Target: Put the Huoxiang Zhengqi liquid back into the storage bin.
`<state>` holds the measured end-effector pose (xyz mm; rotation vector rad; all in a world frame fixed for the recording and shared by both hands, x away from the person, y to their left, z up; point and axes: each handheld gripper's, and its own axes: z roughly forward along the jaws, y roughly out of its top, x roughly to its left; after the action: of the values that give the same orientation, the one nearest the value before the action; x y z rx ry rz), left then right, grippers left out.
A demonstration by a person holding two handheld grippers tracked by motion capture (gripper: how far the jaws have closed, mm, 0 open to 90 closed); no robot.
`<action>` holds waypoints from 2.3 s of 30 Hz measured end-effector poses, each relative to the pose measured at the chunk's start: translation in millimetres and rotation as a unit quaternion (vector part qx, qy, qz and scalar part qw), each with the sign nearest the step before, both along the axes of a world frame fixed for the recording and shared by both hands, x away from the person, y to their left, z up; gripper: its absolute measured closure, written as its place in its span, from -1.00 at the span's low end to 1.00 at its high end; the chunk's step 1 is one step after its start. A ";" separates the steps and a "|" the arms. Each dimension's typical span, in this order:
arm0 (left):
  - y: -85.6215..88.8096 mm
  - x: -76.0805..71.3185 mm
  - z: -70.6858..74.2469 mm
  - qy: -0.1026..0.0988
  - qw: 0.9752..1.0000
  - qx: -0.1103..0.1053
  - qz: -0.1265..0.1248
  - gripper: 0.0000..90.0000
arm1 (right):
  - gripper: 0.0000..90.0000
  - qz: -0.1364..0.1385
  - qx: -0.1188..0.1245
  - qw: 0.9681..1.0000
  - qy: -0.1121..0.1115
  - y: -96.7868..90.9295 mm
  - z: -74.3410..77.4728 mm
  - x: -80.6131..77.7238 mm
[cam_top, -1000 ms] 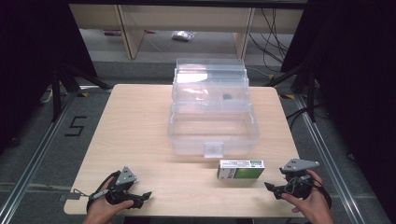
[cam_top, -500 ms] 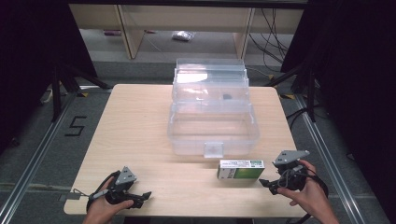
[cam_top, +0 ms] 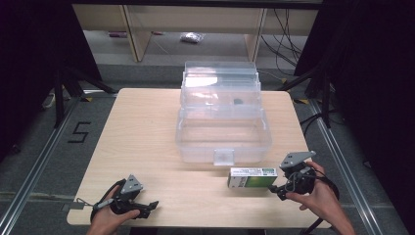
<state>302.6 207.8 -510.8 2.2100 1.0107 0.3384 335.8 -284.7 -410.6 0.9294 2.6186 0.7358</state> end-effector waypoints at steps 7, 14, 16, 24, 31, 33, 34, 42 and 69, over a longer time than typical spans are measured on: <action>0.7 -0.2 0.9 0.000 1.000 0.003 -0.004 -0.66 | -0.59 0.016 -0.014 1.000 0.002 10.6 5.8 4.8; 0.4 -0.5 0.8 -0.002 1.000 -0.001 0.000 -0.66 | -0.58 0.046 -0.038 0.998 0.009 30.9 11.1 13.5; 0.3 -0.5 0.7 -0.001 1.000 -0.001 0.000 -0.66 | -0.57 0.060 -0.047 0.997 0.009 36.9 11.5 16.7; 1.6 0.1 1.5 0.000 1.000 0.004 -0.009 -0.67 | -0.55 0.089 -0.087 0.992 0.016 58.5 7.4 30.0; 2.0 0.0 1.6 0.000 1.000 0.004 -0.008 -0.66 | -0.48 0.111 -0.104 0.988 0.036 69.7 0.0 40.1; 2.0 0.0 1.6 0.000 1.000 0.004 -0.008 -0.66 | -0.48 0.122 -0.112 0.986 0.038 72.5 -2.6 43.8; 1.9 -0.1 1.6 0.000 1.000 0.004 -0.008 -0.67 | -0.47 0.126 -0.115 0.985 0.038 73.4 -3.5 44.8; 2.0 0.0 1.6 0.000 1.000 0.004 -0.008 -0.66 | -0.42 0.145 -0.131 0.979 0.060 81.1 -10.5 51.7; 1.3 -0.2 1.2 -0.002 1.000 0.000 -0.004 -0.66 | 0.21 0.186 -0.194 0.957 0.108 91.2 -26.7 62.4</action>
<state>302.4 209.1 -509.6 2.2120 0.9994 0.3378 398.2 -193.4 -437.3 0.4305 3.0164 0.1766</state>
